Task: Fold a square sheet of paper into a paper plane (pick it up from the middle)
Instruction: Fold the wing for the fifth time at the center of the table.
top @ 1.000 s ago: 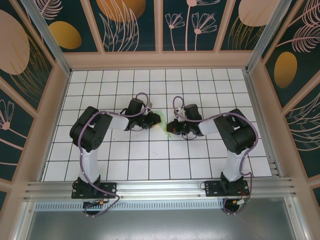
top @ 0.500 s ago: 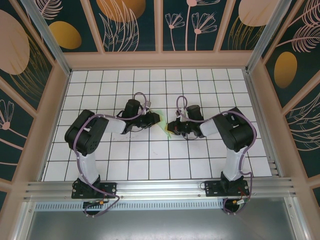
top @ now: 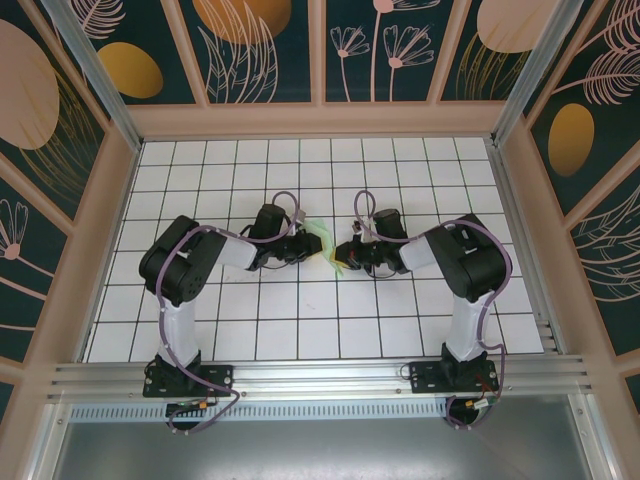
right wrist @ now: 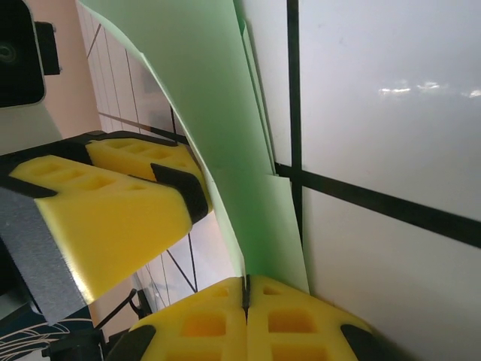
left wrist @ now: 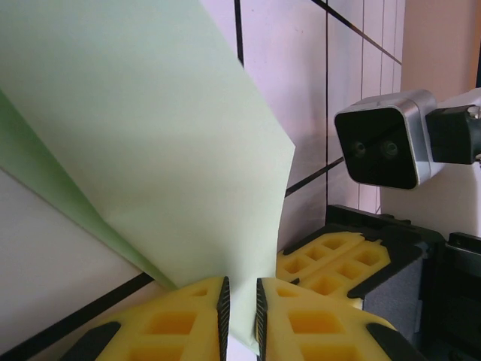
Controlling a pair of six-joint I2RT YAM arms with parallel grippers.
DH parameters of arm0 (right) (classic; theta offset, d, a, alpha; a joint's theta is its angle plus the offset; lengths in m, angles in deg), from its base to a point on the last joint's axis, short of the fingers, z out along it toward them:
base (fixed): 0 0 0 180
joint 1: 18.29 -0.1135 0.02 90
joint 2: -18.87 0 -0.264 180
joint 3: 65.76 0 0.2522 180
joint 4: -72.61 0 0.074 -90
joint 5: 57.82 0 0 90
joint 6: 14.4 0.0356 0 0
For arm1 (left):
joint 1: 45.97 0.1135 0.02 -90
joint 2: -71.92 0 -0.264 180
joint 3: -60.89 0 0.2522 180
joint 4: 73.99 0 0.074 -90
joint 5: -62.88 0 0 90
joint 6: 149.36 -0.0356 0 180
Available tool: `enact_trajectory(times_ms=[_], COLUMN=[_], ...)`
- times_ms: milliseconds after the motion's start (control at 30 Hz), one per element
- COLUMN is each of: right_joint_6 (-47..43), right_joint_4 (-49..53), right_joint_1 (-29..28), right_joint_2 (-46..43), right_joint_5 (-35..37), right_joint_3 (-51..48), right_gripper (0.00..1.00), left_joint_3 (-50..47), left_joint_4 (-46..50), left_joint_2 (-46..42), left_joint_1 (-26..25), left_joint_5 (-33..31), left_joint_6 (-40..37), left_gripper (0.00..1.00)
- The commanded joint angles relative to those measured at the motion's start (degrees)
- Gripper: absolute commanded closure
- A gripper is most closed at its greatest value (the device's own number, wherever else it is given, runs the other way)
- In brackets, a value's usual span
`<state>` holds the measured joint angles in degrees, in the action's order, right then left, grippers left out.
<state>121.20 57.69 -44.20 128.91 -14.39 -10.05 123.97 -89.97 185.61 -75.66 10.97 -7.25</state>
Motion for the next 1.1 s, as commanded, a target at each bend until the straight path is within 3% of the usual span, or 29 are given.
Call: enact_trajectory(times_ms=[0, 300, 533, 700, 833, 1067], right_joint_6=[0.0, -1.4, -5.5, -12.0, -14.6, -14.8], right_joint_4=[3.1, 4.6, 5.6, 11.0, 13.4, 14.2], right_joint_1=[0.0, -0.2, -0.4, -1.2, -2.0, -2.7], right_joint_2=[2.2, 1.9, -2.2, -6.1, -6.5, -5.9], right_joint_5=[1.3, 1.1, 0.8, 4.2, 5.3, 6.5], right_joint_3=[0.8, 1.9, 2.4, 3.2, 3.2, 2.0], right_gripper=[1.00, 1.00, 0.87, 0.81, 0.81, 0.90], left_joint_3=[1.8, 4.0, 6.1, 6.1, 7.8, 7.8], left_joint_4=[1.6, 7.9, 16.0, 16.7, 16.8, 17.2], left_joint_2=[1.1, 2.5, 4.1, 5.0, 5.4, 5.5], left_joint_1=[-0.2, -0.2, -0.2, -0.1, -0.2, -0.2], left_joint_5=[-1.2, -5.0, -9.9, -11.0, -11.1, -11.3], left_joint_6=[-0.3, 0.6, 0.1, 0.4, 0.5, 0.4], left_gripper=[0.79, 0.80, 0.82, 0.82, 0.82, 0.82])
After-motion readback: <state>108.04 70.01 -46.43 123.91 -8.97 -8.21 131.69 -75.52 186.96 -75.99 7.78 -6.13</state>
